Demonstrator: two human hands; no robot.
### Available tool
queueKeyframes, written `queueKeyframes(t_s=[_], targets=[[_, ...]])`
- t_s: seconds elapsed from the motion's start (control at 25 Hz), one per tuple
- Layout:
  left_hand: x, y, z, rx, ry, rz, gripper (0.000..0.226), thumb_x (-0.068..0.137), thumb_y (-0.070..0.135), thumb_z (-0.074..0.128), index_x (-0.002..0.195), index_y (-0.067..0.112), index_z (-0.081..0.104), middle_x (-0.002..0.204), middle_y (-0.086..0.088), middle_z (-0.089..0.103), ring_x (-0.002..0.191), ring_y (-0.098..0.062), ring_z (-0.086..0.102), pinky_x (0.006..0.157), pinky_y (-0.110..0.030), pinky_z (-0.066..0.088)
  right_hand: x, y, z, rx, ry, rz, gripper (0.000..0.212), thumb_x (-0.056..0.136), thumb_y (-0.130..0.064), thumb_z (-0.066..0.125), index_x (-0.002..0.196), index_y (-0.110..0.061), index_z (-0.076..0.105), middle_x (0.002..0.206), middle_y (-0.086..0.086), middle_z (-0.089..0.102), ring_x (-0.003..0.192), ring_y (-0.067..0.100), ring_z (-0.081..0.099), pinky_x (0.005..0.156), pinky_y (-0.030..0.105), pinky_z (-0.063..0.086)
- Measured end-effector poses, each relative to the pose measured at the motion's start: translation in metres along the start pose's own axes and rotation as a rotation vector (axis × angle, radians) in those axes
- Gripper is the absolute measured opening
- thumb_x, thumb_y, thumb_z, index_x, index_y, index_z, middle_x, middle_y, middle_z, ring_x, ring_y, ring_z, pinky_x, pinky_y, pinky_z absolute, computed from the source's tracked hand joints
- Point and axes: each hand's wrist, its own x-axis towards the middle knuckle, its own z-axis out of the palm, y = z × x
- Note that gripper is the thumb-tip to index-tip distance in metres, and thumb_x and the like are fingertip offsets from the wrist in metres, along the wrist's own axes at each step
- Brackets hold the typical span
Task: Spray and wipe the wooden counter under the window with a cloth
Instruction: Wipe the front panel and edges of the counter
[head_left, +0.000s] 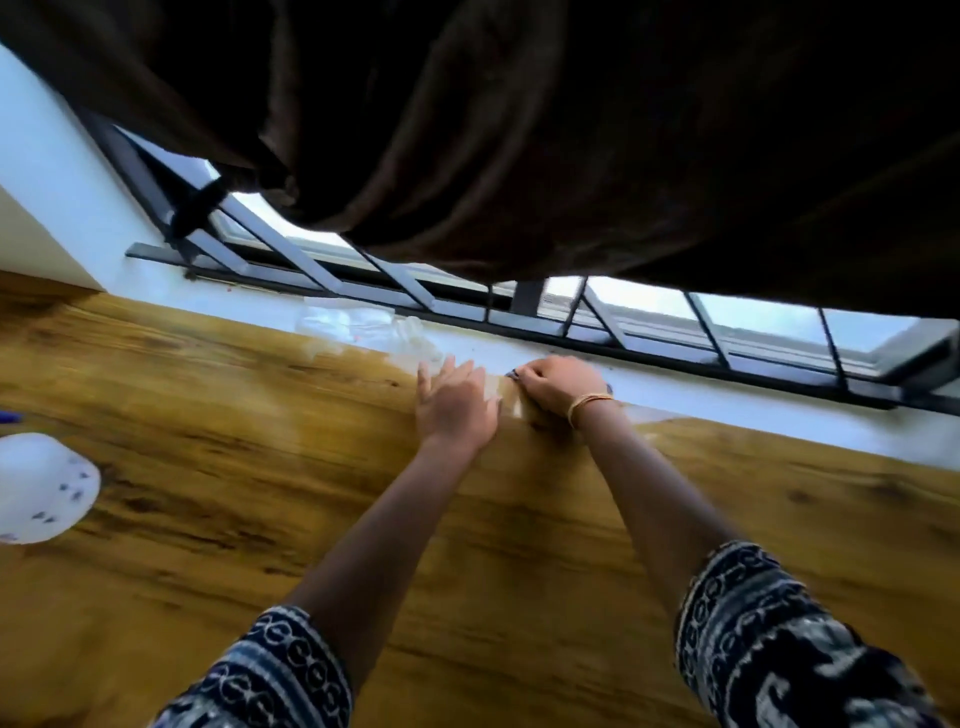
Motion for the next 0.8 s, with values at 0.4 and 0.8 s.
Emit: queueKeyframes(t_s=[0.4, 0.8], targets=[[-0.006, 0.153, 0.028, -0.116, -0.217, 0.056, 0.03, 0.098, 0.033, 0.047, 0.116, 0.016, 0.064, 0.119, -0.009, 0.064, 0.119, -0.028, 0.051, 0.103, -0.041, 0.04, -0.074, 0.163, -0.018, -0.031, 0.283, 0.232, 0.038, 0.088, -0.051, 0.042, 0.087, -0.028, 0.073, 0.087, 0.003, 0.072, 0.082, 0.028, 0.064, 0.065, 0.029, 0.04], [0.008, 0.203, 0.042, 0.001, -0.38, 0.292, 0.03, 0.099, 0.029, 0.047, 0.119, 0.016, 0.064, 0.114, -0.007, 0.068, 0.103, -0.026, 0.061, 0.081, -0.035, 0.05, -0.134, 0.301, -0.041, -0.116, 0.38, 0.047, 0.029, 0.095, -0.046, 0.048, 0.11, -0.033, 0.07, 0.094, -0.001, 0.071, 0.086, 0.024, 0.065, 0.072, 0.035, 0.048]])
